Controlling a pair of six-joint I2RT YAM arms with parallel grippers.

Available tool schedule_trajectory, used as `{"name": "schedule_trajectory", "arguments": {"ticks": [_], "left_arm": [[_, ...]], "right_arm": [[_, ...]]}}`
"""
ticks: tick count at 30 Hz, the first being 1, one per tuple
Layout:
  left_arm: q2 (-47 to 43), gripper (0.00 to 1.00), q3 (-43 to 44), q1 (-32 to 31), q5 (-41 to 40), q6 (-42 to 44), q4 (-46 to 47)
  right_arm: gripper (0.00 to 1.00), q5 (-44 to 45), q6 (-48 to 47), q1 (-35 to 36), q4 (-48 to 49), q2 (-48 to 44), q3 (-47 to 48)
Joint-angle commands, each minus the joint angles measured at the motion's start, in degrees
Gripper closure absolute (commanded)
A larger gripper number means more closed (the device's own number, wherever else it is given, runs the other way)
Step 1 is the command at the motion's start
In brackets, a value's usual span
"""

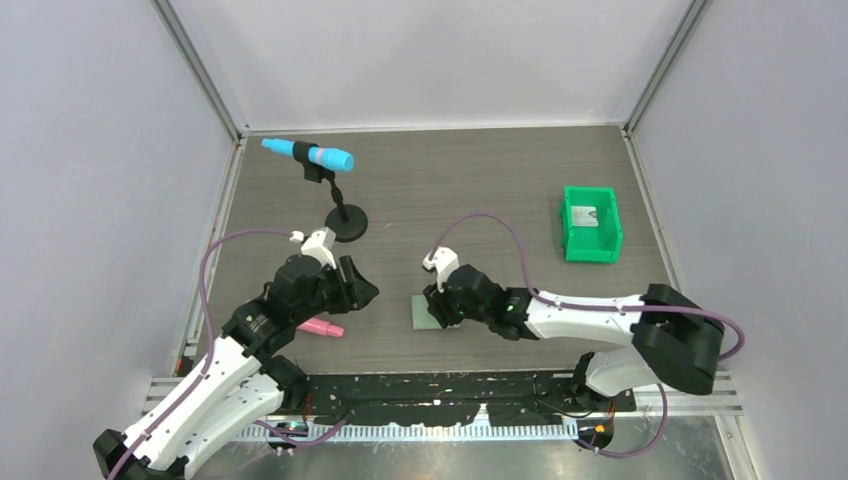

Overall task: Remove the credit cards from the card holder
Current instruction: Open the card holder at the center of the board.

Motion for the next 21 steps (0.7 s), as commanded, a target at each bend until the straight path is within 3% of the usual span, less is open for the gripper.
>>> {"name": "schedule_trajectory", "arguments": {"ticks": [1, 21], "left_arm": [[-1.97, 0.48, -1.19, 0.11, -2.92, 0.05, -1.00], [-2.07, 0.48, -3.76, 0.11, -1.70, -1.79, 1.08]], "right_arm": [[0.54, 5.79, -4.05, 1.98, 1.76, 4.49, 5.58], [0.60, 11.47, 0.92, 5.00, 0.23, 12.52, 5.49]]}}
